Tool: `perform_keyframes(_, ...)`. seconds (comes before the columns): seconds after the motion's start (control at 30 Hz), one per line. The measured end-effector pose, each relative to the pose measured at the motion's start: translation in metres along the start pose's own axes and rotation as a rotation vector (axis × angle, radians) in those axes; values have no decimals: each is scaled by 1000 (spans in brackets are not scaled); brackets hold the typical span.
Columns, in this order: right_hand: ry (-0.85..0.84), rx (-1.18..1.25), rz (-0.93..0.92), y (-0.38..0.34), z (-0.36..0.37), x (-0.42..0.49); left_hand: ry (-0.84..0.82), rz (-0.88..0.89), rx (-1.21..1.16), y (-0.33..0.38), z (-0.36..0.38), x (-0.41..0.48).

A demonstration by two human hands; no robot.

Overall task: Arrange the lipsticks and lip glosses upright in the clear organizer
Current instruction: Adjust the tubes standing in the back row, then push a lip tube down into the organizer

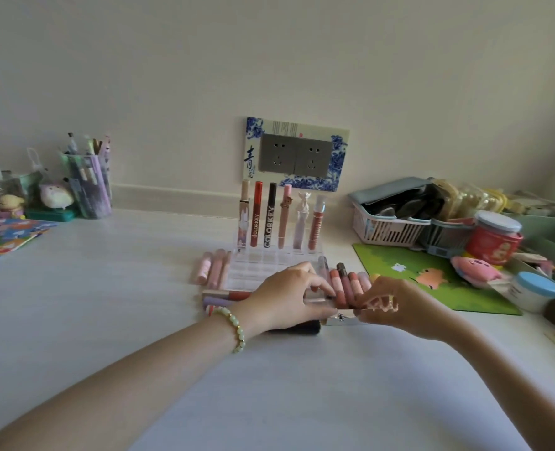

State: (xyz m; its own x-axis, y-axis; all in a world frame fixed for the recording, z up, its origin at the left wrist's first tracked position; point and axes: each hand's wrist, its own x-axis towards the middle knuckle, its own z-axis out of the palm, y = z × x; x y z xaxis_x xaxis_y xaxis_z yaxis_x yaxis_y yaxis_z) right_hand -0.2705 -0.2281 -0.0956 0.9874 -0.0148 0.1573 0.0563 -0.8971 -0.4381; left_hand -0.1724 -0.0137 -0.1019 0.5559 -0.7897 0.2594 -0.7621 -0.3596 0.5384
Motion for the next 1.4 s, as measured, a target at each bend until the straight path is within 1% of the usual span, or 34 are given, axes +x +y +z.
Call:
perform_keyframes(0.17, 35, -42, -37, 8, 8, -1, -41, -28, 77, 10, 14, 9)
perform_keyframes(0.3, 68, -40, -99, 2, 1, 0, -7, -2, 127, 14, 12, 14)
perform_keyframes(0.43, 127, 31, -97, -12, -13, 8, 78, -12, -22, 15, -4, 14)
perform_keyframes(0.6, 184, 92, -123, -33, -19, 29, 202, -34, -113, -2, -26, 8)
perform_keyframes(0.67, 215, 185, -106, -39, -20, 39, 253, -55, -170, -11, -35, 3)
perform_keyframes(0.8, 232, 606, -42, -58, -12, 56, 372, -101, -302, -28, -44, -6)
perform_keyframes(0.93, 217, 836, 33, -79, 4, 73, 462, -128, -434, -40, -42, -13)
perform_keyframes(1.0, 204, 921, 40, -88, 12, 81, 502, -131, -483, -46, -42, -14)
perform_keyframes(1.1, 227, 879, 9, -100, 19, 92, 535, -139, -507, -57, -42, -14)
perform_keyframes(1.2, 310, 754, -42, -108, 15, 103, 486, -150, -400, -71, -43, -19)
perform_keyframes(1.23, 341, 719, -52, -109, 13, 107, 447, -143, -314, -75, -43, -23)
perform_keyframes(1.33, 415, 617, -82, -111, 9, 121, 268, -93, 47, -85, -47, -31)
perform_keyframes(1.4, 427, 590, -87, -111, 13, 130, 215, -64, 132, -88, -51, -33)
